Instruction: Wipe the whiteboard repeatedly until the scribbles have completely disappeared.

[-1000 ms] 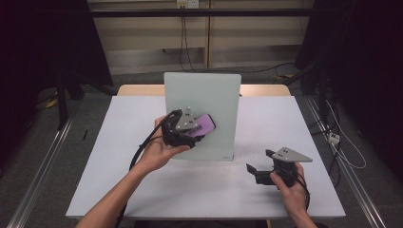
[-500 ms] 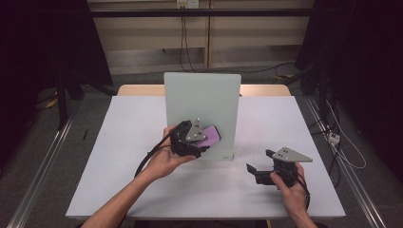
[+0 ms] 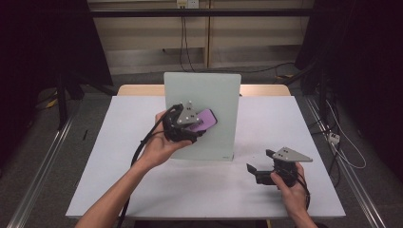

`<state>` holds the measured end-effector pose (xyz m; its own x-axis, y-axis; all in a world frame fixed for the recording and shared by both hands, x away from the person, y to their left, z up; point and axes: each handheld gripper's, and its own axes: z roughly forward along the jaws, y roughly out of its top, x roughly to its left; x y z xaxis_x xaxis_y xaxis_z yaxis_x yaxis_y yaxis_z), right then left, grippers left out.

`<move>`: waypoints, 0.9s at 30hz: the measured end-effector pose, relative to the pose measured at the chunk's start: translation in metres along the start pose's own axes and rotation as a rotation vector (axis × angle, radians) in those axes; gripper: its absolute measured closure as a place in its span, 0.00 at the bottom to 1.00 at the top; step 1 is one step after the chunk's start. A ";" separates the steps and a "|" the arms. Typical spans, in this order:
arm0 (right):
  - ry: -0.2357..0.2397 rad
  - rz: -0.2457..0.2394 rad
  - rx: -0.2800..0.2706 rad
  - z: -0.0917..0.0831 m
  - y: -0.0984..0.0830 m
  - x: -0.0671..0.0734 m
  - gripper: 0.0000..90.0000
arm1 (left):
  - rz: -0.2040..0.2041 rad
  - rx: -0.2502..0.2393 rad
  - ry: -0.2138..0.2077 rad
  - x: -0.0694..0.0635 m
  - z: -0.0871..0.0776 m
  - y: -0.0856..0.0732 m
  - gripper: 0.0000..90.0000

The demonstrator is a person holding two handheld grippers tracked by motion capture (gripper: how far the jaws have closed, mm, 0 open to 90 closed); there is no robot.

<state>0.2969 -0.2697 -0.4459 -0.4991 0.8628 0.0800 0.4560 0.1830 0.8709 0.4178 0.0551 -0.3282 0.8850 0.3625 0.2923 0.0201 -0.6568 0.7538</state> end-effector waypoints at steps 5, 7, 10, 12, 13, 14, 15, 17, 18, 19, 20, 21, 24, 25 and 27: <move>0.001 0.000 0.001 0.000 0.000 0.000 0.08 | -0.024 -0.037 0.037 0.014 -0.011 0.008 0.45; 0.000 0.000 0.001 0.000 0.000 0.000 0.08 | -0.024 -0.039 0.038 0.014 -0.011 0.007 0.45; 0.001 -0.001 0.000 0.000 0.000 0.000 0.08 | -0.013 -0.033 0.038 0.008 -0.007 0.005 0.45; 0.000 0.000 0.001 0.001 0.000 0.001 0.08 | -0.005 -0.020 0.033 0.003 -0.003 0.004 0.45; 0.000 0.000 0.001 0.001 0.000 0.001 0.08 | 0.002 -0.017 0.030 0.000 -0.001 0.003 0.45; 0.000 0.000 0.001 0.001 0.000 0.001 0.08 | 0.014 -0.014 0.025 -0.002 0.002 0.003 0.45; 0.001 -0.002 0.001 0.001 0.000 0.001 0.08 | 0.020 -0.009 0.015 -0.004 0.004 0.003 0.45; 0.000 -0.005 0.001 0.001 0.000 0.001 0.08 | 0.026 -0.001 0.003 -0.009 0.010 0.004 0.45; 0.000 -0.003 0.001 0.001 0.000 0.001 0.08 | 0.032 0.017 -0.005 -0.012 0.012 0.005 0.45; -0.001 -0.003 0.001 0.002 0.000 0.001 0.08 | 0.037 0.019 -0.002 -0.015 0.015 0.006 0.45; 0.000 -0.003 0.002 0.002 0.000 0.001 0.08 | 0.049 0.033 -0.008 -0.017 0.017 0.008 0.45; 0.000 -0.003 0.002 0.002 0.000 0.001 0.08 | 0.041 0.028 -0.013 -0.019 0.019 0.009 0.45; 0.001 -0.001 0.003 0.002 0.000 0.001 0.08 | 0.045 0.024 -0.030 -0.024 0.026 0.010 0.45; 0.000 -0.001 0.003 0.002 0.000 0.001 0.08 | 0.056 0.035 -0.033 -0.027 0.028 0.011 0.45; 0.000 -0.002 0.003 0.001 0.000 0.001 0.08 | 0.071 0.044 -0.049 -0.033 0.035 0.011 0.45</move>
<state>0.2974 -0.2683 -0.4463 -0.5000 0.8624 0.0788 0.4573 0.1857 0.8697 0.4047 0.0133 -0.3502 0.9064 0.2824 0.3141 -0.0236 -0.7086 0.7052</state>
